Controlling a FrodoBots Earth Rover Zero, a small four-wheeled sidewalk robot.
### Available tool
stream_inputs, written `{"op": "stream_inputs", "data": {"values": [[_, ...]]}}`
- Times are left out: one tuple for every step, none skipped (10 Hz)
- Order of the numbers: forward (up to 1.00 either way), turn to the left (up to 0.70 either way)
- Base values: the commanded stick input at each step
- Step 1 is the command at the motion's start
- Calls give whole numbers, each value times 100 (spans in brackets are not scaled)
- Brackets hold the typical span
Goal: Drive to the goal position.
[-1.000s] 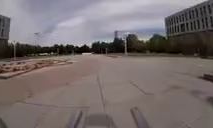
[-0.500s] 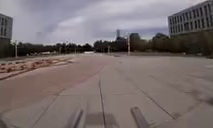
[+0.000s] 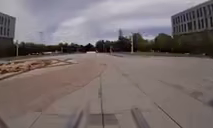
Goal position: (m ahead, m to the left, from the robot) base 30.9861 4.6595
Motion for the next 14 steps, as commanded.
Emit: {"op": "stream_inputs", "data": {"values": [[100, 0], [100, 0], [100, -6], [100, -27], [100, -27], [100, -27], [100, -27], [100, -10], [100, 0], [100, 10], [100, 27], [100, 27], [100, 27], [100, 1]]}}
